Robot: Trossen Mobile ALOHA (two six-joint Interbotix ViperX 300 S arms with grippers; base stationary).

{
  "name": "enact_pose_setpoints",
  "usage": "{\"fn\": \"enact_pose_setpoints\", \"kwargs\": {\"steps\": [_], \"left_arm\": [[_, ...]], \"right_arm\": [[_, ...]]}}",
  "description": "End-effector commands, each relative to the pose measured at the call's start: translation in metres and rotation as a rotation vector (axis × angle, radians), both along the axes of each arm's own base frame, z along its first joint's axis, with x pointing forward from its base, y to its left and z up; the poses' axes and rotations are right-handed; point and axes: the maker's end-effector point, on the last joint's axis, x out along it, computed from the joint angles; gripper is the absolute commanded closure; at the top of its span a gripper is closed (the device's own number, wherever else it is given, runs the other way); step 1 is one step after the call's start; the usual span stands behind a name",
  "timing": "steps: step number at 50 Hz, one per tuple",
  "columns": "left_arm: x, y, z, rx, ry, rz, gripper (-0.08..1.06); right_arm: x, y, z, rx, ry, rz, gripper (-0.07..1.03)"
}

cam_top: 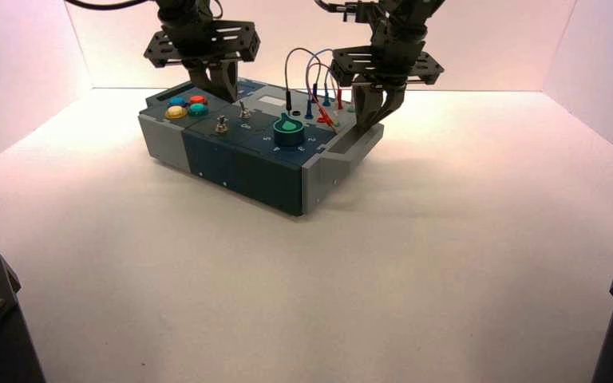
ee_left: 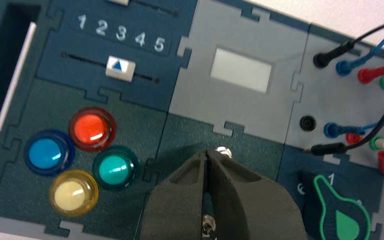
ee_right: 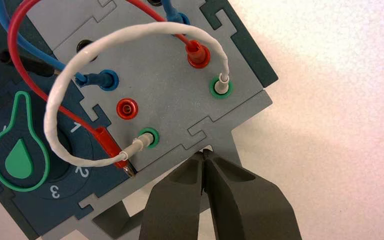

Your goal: Flip the top switch on with the left gripper.

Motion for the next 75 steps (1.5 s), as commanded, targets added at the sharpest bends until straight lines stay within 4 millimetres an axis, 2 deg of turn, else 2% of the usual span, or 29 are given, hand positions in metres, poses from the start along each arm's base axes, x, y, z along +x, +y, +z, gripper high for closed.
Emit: {"fn": "enact_pose_setpoints", "kwargs": {"steps": [1,27,39,58,75], "left_arm": [[0.005,-0.003,0.010,-0.015,-0.030,0.003,1.01],[0.006,-0.015,0.005,-0.018,-0.028,-0.017,1.01],[0.010,-0.021,0.009,-0.023,-0.046,-0.028,1.01],[0.010,-0.039,0.009,-0.030,-0.054,-0.064,1.01],[0.010,-0.048,0.021,-0.060,-0.067,-0.061,1.01]], "right_arm": [[0.009,0.002,0.005,0.010,-0.024,-0.003,0.98],[0.008,0.002,0.005,0.009,-0.021,-0.002,0.98],[0.008,0.002,0.005,0.008,-0.020,-0.002,0.98],[0.007,0.001,0.004,0.006,-0.016,-0.002,0.98],[0.009,0.002,0.005,0.009,-0.022,-0.001,0.98]]}}
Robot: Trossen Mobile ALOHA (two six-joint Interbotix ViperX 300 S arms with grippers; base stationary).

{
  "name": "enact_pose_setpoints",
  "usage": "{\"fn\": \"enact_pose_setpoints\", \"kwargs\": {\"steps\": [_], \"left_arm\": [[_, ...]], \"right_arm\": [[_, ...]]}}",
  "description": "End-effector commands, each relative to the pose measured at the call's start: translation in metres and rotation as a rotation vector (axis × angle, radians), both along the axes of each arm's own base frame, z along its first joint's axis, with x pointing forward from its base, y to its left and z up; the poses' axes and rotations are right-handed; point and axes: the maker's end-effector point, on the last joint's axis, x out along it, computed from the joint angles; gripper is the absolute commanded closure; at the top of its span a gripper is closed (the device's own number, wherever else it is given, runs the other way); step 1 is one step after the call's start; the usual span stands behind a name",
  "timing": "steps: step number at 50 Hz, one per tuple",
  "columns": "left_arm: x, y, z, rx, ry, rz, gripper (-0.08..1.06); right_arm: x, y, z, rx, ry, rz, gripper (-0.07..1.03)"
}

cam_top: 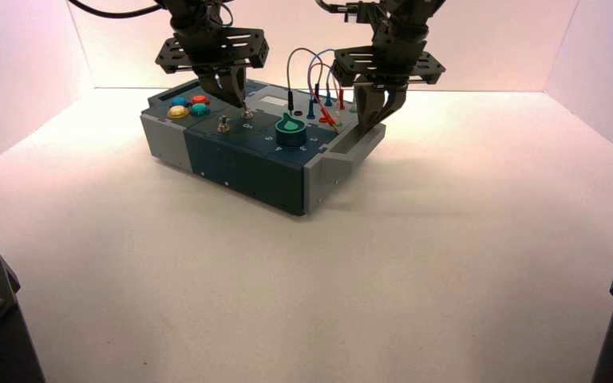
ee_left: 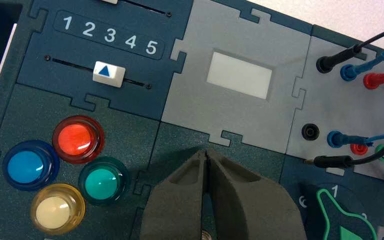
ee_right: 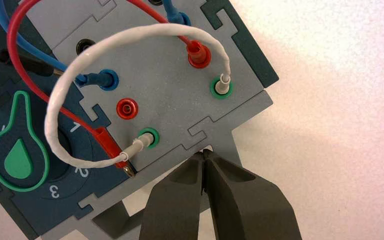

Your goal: Flip the top switch on with the left gripper.

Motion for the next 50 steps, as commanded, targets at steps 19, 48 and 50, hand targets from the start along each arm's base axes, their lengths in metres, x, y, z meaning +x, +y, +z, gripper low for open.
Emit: {"fn": "enact_pose_setpoints", "kwargs": {"steps": [19,48,50], "left_arm": [[0.004,-0.039,0.041,-0.063,-0.093,-0.062,1.01],[0.005,-0.040,0.044,-0.064,-0.103,-0.065,1.01],[0.005,-0.040,0.044,-0.064,-0.104,-0.066,1.01]], "right_arm": [[0.010,0.005,0.006,0.014,-0.028,0.000,0.98],[0.013,0.005,0.007,0.010,-0.033,0.007,0.98],[0.014,0.006,0.007,0.011,-0.035,0.007,0.98]]}}
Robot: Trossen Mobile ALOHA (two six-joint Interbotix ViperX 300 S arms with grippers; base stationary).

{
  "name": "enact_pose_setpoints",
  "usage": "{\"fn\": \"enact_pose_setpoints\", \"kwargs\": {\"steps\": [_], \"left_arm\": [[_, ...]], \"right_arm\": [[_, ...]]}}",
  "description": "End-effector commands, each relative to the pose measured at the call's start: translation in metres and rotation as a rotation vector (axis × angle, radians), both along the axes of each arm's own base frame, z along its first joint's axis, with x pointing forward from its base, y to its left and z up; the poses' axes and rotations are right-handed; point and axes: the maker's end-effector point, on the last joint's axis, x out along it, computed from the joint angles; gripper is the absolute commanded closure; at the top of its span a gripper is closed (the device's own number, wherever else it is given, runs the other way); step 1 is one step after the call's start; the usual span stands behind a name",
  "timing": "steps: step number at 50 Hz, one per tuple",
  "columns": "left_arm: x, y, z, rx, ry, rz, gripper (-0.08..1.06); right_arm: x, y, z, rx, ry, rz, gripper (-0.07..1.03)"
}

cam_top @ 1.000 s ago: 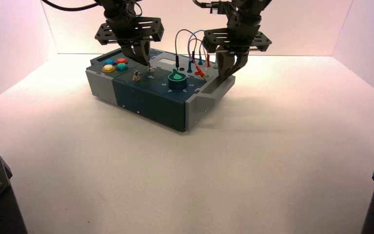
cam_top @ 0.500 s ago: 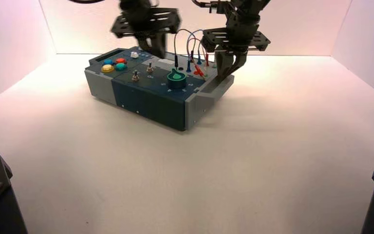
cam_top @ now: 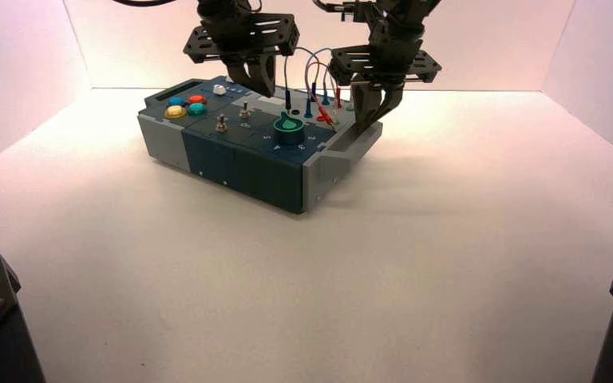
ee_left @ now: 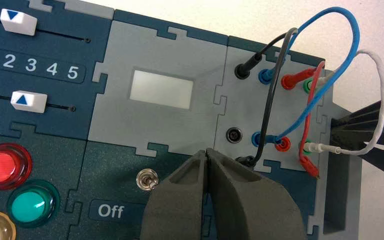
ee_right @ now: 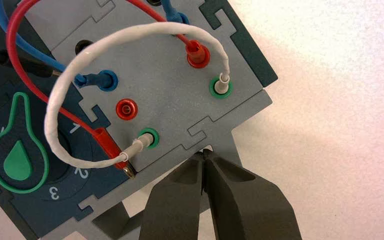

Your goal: Flip the top switch on with the left gripper.

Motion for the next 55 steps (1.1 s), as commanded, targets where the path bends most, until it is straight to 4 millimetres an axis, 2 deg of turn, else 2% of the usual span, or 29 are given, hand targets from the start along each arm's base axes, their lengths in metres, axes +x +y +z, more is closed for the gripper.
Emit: {"fn": "enact_pose_setpoints", "kwargs": {"steps": [1,10,26,44,55], "left_arm": [[0.010,-0.007,0.027,-0.034,-0.067,-0.004,1.01],[0.012,-0.003,0.031,-0.034,-0.076,0.000,1.01],[0.020,0.008,0.056,-0.048,-0.127,0.018,1.01],[0.020,0.023,0.052,-0.034,-0.112,0.041,1.01],[0.024,0.027,0.058,-0.026,-0.132,0.036,1.01]], "right_arm": [[0.008,0.002,0.007,0.013,-0.026,-0.005,0.98],[0.008,0.002,0.008,0.013,-0.025,-0.003,0.98],[0.008,0.002,0.009,0.014,-0.027,-0.003,0.98],[0.008,0.002,0.009,0.014,-0.027,-0.003,0.98],[0.009,0.003,0.014,0.017,-0.042,0.001,0.98]]}}
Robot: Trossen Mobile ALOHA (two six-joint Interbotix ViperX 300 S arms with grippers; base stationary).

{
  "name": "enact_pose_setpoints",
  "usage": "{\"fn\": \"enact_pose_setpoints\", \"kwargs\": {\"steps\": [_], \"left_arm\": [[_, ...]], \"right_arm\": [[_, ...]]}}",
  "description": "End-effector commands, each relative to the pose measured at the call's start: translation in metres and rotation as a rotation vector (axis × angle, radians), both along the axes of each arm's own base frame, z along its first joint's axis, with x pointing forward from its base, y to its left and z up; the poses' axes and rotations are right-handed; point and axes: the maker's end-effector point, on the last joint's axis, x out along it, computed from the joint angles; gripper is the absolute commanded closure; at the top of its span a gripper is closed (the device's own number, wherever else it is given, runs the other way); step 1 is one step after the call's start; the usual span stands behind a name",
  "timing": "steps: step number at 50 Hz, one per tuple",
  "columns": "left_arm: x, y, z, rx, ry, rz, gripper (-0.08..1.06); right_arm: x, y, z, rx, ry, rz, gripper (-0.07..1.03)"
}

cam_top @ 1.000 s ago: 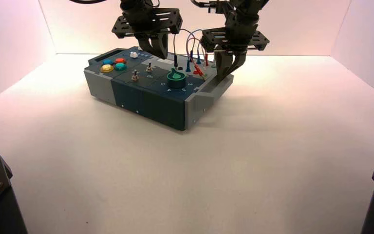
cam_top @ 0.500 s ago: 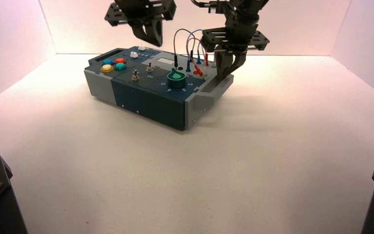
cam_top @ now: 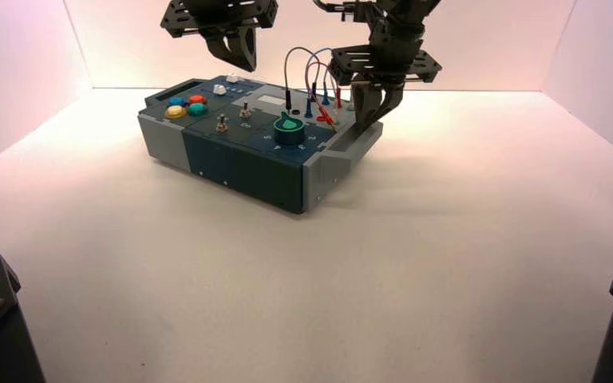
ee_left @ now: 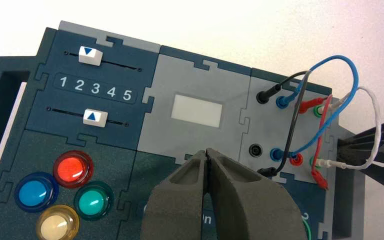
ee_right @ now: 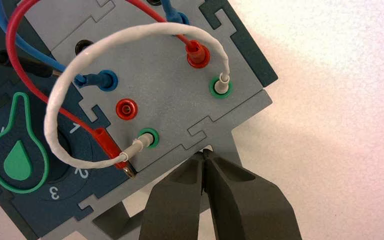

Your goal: Flip the top switch on with the left gripper.

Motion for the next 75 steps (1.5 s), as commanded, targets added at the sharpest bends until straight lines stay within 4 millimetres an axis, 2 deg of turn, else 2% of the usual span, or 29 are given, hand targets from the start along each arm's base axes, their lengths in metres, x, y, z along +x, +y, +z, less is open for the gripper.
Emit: {"fn": "enact_pose_setpoints", "kwargs": {"steps": [1,16,29,51,75], "left_arm": [[0.009,0.003,0.026,-0.019,-0.066,0.004,1.01],[0.013,0.018,0.037,0.001,-0.108,0.000,1.01],[0.019,0.036,0.042,0.026,-0.132,0.006,1.01],[0.020,0.057,0.036,0.052,-0.124,0.024,1.01],[0.022,0.068,0.044,0.053,-0.145,0.046,1.01]], "right_arm": [[0.010,0.003,0.014,0.018,-0.046,0.002,0.98],[0.012,0.005,0.017,0.025,-0.058,-0.002,0.98],[0.021,0.009,0.037,0.048,-0.105,-0.001,0.98],[0.033,0.017,0.057,0.069,-0.137,0.003,0.98],[0.032,0.018,0.068,0.076,-0.148,0.006,0.99]]}}
